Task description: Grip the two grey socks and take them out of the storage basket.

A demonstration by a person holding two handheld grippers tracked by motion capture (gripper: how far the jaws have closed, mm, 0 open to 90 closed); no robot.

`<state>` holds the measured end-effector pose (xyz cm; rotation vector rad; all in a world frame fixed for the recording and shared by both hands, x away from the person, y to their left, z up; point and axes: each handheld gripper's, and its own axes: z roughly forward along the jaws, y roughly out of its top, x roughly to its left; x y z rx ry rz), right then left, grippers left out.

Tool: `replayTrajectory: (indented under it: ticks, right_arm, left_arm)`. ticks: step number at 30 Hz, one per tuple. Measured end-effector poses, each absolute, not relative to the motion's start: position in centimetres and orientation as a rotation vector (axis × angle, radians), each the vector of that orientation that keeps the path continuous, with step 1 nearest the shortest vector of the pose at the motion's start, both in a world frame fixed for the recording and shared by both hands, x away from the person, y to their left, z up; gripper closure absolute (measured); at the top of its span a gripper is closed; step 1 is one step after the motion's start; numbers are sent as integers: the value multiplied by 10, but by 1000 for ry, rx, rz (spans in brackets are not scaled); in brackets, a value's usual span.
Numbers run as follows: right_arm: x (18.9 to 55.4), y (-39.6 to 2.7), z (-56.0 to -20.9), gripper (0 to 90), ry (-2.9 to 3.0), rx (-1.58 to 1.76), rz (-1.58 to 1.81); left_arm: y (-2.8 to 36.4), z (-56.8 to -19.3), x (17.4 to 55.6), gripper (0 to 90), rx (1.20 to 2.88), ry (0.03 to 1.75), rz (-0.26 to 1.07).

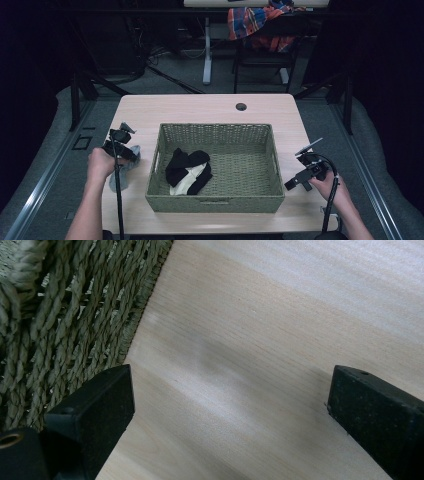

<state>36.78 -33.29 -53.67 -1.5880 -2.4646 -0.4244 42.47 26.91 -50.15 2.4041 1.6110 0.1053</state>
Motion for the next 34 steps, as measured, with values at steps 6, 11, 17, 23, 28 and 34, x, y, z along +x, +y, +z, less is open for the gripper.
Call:
replayTrajectory:
  ticks: [6,11,17,23,28,34]
  right_arm:
    - [368,-333,-537,47,-2466,-1591,-429]
    - [368,-333,-536,47,-2467,-1587,-425]
    - [367,-335,-535,47,-2453,-1609,-455]
    - [366,-334,-534,45,-2447,-1616,-475]
    - [366,-334,-532,44,-2463,-1605,-456]
    - [367,-333,-533,44,-2472,-1600,-455]
  left_arm:
    - [276,-499,424,438,2342,1641,80]
    - [278,-478,415,237,2294,1634,154]
    - [277,-456,396,136,2252,1619,286]
    - [284,-462,374,78,2249,1665,341]
    - [298,-473,357,14,2213,1735,359]
    - [306,-482,352,1,2208,1759,343]
